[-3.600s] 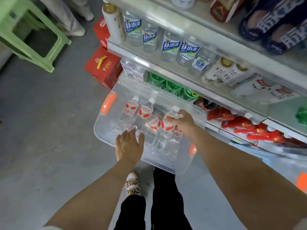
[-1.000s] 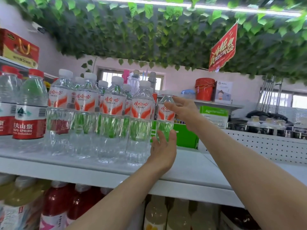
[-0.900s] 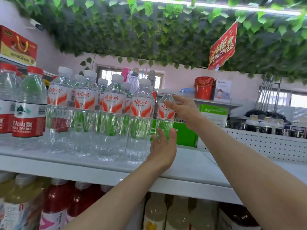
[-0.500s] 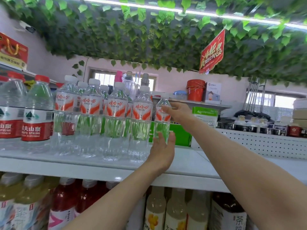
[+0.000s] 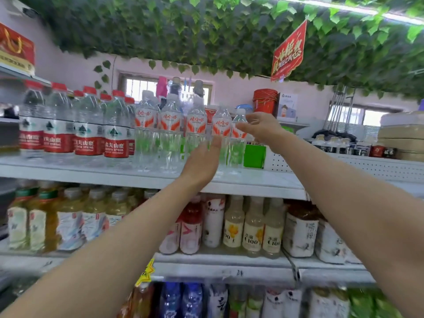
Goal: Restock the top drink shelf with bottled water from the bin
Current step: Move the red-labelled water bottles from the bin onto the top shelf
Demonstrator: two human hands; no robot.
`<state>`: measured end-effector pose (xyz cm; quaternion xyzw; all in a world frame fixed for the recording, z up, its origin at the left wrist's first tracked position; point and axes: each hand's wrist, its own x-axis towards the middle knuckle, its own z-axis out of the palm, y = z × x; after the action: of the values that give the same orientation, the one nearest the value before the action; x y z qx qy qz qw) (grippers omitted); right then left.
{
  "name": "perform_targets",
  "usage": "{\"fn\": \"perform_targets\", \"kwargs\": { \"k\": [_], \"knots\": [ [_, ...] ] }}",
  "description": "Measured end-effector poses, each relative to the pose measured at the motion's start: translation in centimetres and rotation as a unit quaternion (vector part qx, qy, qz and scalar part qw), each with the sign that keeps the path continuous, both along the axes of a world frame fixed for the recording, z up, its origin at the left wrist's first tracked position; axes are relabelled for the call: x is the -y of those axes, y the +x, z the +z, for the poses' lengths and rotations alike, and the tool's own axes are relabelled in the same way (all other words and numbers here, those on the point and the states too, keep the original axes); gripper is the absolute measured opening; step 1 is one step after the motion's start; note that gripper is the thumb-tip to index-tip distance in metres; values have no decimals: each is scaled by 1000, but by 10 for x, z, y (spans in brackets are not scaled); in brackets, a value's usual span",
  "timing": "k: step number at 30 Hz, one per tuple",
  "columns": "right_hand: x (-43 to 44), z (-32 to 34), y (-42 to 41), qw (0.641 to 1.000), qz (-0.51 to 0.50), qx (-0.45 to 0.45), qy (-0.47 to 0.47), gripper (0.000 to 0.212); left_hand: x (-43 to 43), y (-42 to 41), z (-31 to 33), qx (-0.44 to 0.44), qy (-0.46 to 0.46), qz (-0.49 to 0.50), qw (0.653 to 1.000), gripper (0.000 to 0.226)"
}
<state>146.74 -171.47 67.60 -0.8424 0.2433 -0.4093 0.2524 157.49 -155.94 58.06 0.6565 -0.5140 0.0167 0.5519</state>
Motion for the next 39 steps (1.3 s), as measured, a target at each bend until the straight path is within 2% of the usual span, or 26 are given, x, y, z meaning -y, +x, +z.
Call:
{"fn": "perform_targets", "kwargs": {
  "k": [4, 8, 13, 18, 24, 28, 34, 39],
  "knots": [
    [-58, -16, -4, 999, 0, -31, -12, 69, -58, 19, -3, 23, 24, 96, 995, 77],
    [-114, -43, -7, 995, -13, -68, -73, 67, -111, 33, -24, 52, 62, 161, 984, 77],
    [-171, -91, -3, 985, -9, -138, -107, 68, -171, 40, -72, 68, 110, 216, 968, 73],
    [-211, -169, 9, 976, 15, -200, -84, 70, -218, 41, -141, 67, 145, 246, 956, 63],
    [-230, -286, 34, 956, 60, -287, -27, 69, -255, 48, -257, 15, 242, 251, 937, 61],
    [-232, -375, 50, 934, 91, -344, 25, 69, -280, 50, -352, -33, 327, 256, 909, 61],
    [-238, -527, 62, 877, 124, -438, 153, 66, -319, 32, -502, -130, 443, 246, 852, 60],
    [-250, -643, 62, 803, 151, -529, 229, 66, -335, 1, -608, -228, 513, 252, 788, 57]
  ]
}}
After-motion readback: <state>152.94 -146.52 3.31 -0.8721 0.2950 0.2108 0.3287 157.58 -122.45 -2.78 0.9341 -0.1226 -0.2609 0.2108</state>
